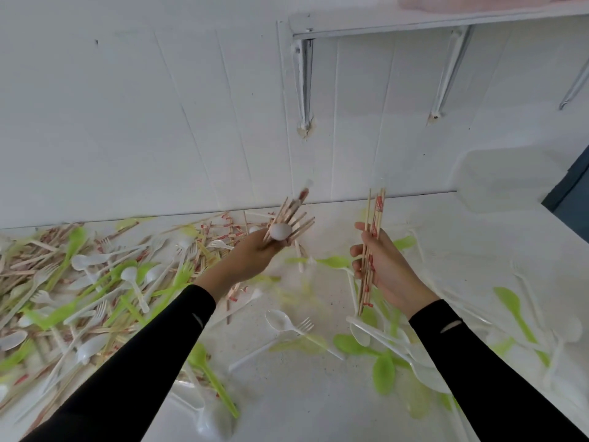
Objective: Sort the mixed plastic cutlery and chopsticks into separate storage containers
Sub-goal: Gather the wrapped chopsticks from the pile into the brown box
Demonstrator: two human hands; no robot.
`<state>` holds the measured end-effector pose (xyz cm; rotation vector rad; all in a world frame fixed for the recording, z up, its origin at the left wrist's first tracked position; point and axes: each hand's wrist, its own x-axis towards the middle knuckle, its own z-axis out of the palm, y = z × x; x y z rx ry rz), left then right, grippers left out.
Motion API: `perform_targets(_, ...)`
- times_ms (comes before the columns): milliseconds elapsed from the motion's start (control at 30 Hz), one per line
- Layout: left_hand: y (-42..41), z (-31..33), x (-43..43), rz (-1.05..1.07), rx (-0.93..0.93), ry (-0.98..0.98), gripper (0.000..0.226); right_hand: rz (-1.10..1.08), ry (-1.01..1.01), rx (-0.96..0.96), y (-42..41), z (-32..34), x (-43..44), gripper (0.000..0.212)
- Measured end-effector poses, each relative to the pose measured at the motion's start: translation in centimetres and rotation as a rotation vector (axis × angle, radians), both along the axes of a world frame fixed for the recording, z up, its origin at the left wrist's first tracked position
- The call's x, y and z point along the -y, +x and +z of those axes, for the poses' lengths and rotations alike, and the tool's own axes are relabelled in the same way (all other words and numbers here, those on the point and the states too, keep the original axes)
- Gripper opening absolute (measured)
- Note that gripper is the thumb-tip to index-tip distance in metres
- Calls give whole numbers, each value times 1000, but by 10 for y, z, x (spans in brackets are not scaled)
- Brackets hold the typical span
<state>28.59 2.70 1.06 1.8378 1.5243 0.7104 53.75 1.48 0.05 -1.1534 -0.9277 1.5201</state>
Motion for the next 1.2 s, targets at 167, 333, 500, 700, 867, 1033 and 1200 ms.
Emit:
perform_targets(167,-6,13,21,43,210,-27,12,120,-3,30,-24,1,23,20)
perform_targets(333,-17,10,40,138,22,84,12,120,-17,4,-37,2,44,22)
perform_targets(500,-26,13,60,85,10,27,14,113,192,131,-44,0,67,21)
perform_targets(700,-7,31,94,-79,213,-86,21,240,124,68,-73,5,75,43)
perform_targets(867,-10,41,111,-163,383,-270,17,187,247,117,-87,12,81,38)
perform_targets(1033,-30,38,121,-185,344,-312,24,63,274,262,-88,21,89,11)
perform_targets(1200,-28,27,127,23,452,-130,41,-33,-142,515,-57,-15,87,25)
